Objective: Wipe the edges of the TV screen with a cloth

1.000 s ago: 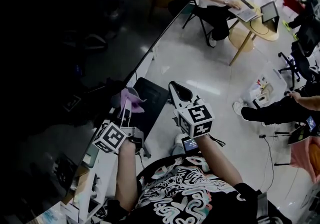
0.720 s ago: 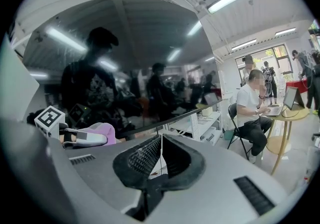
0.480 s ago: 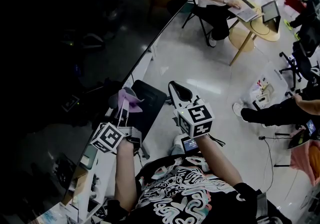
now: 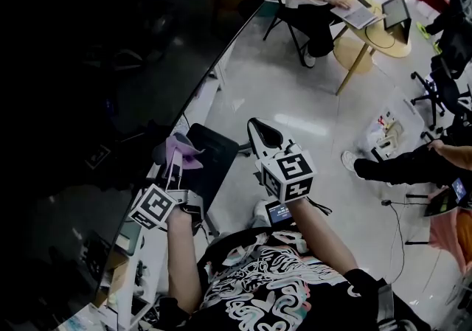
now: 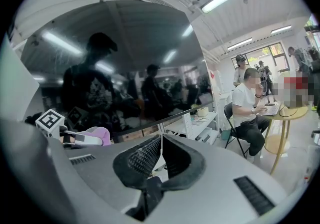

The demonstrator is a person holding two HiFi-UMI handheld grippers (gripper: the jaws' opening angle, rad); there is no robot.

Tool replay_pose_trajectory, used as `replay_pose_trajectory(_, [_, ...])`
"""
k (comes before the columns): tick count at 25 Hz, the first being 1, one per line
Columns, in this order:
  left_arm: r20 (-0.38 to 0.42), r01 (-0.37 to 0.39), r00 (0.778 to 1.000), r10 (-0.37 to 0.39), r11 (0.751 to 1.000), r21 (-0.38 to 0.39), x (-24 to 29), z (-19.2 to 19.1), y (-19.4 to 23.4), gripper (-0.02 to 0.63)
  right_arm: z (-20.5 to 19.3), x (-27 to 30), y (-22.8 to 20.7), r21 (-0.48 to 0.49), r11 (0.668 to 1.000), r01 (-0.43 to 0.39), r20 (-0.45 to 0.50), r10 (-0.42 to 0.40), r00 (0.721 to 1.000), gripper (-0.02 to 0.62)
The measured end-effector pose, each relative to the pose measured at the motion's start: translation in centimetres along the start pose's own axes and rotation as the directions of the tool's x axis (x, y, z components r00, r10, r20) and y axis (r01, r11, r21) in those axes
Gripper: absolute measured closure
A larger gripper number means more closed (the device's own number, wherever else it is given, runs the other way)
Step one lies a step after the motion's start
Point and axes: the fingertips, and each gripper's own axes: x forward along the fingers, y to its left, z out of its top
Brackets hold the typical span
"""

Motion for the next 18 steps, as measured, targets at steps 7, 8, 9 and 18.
replay_pose_trajectory(7, [0.009,0.0,1.0,0.0,1.0,-0.014,0.7,-0.1,0.1,0.494,0.5,0.0,-1.7,0.034,0.999,-0.008,0.017,0.008,1.0,0.565])
replay_pose_trajectory(8, [0.004,-0.001,1.0,0.001,1.0,-0.016,0.8,-0.2,0.1,0.494,0.5,0.0,-1.8,0.036,0.999,-0.007,0.016,0.006,1.0,0.565])
replay_pose_trajectory(9, [0.0,-0.001,1.0,0.001,1.0,-0.018,0.9,-0.2,0.1,0.494,0.4,0.0,-1.9,0.036,0.999,-0.007,0.013,0.006,1.0,0.566])
replay_pose_trajectory(18, [-0.002,0.015,1.0,-0.015,0.999,-0.051,2.0,-0.1,-0.7,0.494,0.7,-0.8,-1.8,0.056,0.998,-0.021,0.008,0.021,1.0,0.565])
